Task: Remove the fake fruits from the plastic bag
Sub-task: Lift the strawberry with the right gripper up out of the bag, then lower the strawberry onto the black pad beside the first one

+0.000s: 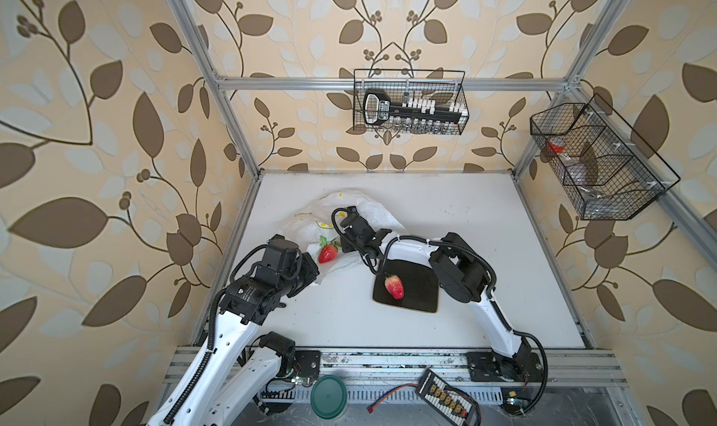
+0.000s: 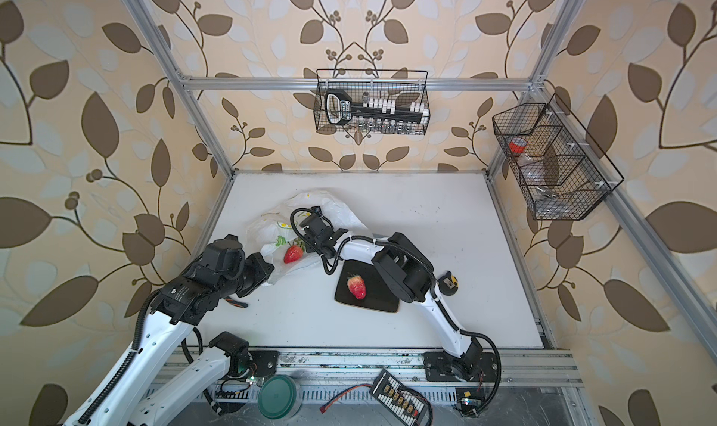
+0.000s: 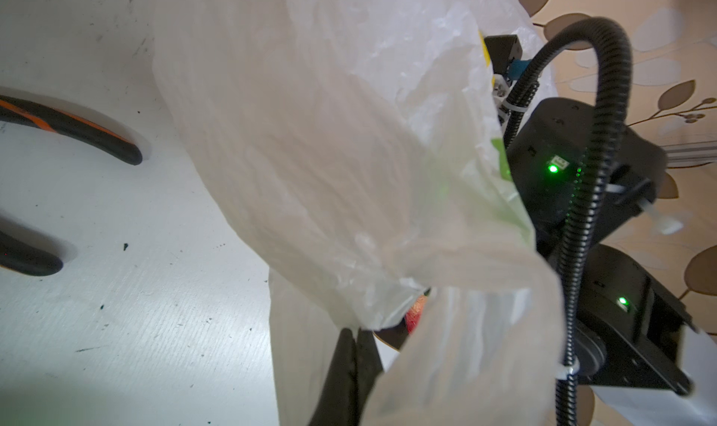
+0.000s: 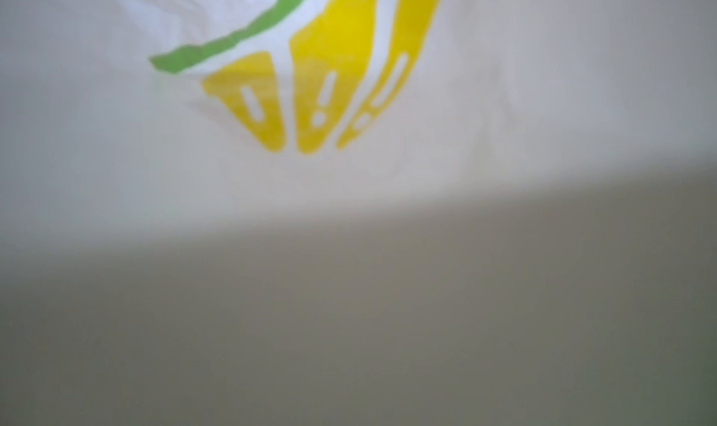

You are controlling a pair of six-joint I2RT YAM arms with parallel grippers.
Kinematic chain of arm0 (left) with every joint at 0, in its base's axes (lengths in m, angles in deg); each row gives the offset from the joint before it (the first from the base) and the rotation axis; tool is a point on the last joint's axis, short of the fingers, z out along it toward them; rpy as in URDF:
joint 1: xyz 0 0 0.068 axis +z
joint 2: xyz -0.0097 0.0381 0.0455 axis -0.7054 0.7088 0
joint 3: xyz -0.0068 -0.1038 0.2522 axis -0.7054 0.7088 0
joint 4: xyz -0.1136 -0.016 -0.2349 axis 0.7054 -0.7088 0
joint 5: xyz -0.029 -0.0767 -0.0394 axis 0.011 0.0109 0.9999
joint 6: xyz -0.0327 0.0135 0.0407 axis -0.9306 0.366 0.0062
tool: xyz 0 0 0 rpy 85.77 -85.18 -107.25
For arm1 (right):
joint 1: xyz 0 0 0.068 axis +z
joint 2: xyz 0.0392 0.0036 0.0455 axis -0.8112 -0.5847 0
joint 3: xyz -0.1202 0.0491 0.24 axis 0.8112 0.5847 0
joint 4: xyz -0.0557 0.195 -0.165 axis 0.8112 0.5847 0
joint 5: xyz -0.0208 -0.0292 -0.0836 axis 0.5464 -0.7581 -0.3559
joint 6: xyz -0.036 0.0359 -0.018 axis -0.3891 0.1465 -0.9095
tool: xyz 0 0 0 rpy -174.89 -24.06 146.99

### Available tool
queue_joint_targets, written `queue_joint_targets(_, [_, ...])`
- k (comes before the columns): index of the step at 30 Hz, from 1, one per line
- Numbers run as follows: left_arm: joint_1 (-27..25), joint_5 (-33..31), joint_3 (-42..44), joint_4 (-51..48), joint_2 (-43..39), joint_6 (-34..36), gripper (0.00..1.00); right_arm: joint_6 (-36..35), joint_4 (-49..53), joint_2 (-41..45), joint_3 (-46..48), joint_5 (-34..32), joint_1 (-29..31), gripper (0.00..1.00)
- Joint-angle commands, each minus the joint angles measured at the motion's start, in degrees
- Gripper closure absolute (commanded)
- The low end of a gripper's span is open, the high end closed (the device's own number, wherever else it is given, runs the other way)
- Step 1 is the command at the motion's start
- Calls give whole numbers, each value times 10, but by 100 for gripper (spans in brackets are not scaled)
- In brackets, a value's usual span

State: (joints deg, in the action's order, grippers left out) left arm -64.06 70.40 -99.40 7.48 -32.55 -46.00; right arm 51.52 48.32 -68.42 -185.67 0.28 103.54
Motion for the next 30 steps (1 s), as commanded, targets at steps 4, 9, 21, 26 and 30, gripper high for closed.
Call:
queue_joint_targets(4, [-7, -5, 0, 11, -3, -9, 100, -42, -21, 106, 74, 33, 4, 62])
queue_joint_targets(9, [-7, -10, 5, 32, 2, -16, 100, -115, -77, 233, 215, 92, 9, 63])
queue_joint_targets(21, [-7, -18, 19, 47, -4, -23, 100, -259, -54, 468, 371, 227, 37, 62])
queue_joint_targets(26, [-7, -26, 18, 49, -5, -23, 100, -256, 8, 564, 408, 214, 69, 62])
queue_joint_targets(30, [-7, -38, 16, 47, -9, -23, 100, -183, 77, 649, 458, 152, 108, 62])
